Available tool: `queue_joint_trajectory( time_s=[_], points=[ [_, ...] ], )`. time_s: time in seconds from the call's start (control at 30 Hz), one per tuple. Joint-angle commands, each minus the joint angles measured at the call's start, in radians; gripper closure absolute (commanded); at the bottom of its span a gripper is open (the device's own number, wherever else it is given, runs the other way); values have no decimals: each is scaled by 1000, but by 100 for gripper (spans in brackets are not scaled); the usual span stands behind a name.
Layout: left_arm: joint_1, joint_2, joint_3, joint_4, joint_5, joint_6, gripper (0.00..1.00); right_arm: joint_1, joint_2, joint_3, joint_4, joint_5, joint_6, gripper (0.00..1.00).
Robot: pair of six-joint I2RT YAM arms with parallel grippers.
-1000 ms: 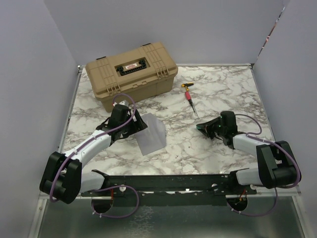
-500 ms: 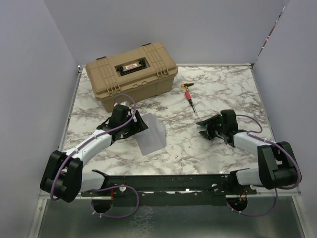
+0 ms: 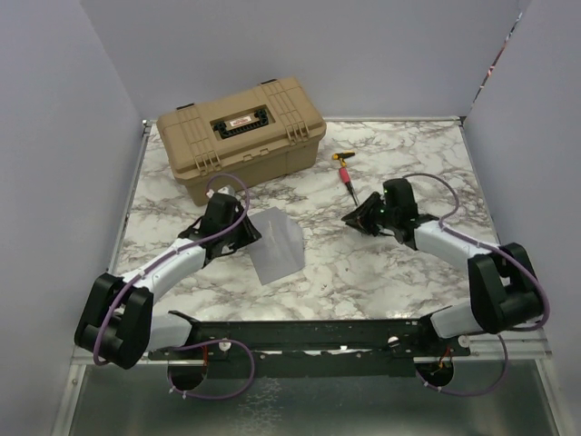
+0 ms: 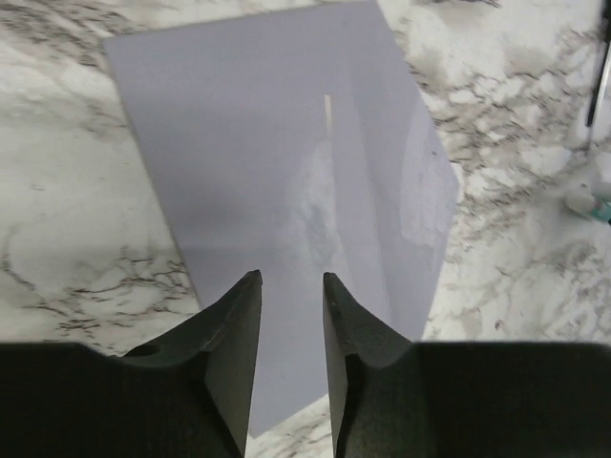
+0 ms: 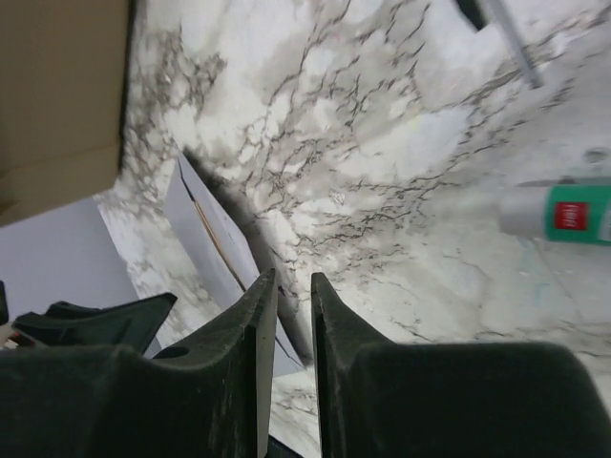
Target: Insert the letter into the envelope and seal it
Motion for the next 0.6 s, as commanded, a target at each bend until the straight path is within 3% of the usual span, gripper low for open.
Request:
queue_joint_trajectory(
  time_s=[0.0,0.27,0.57],
  points=[
    [0,-31,-73,65,-183,-49,70,69,152,55,40,15,-58,79],
    [0,60,-125,76,-225,-69,79,182,355,197,38,33,-75,86],
    [-2,77,-144,84,-219,-71,79,217,480,229,105,-110,-57,86]
  ],
)
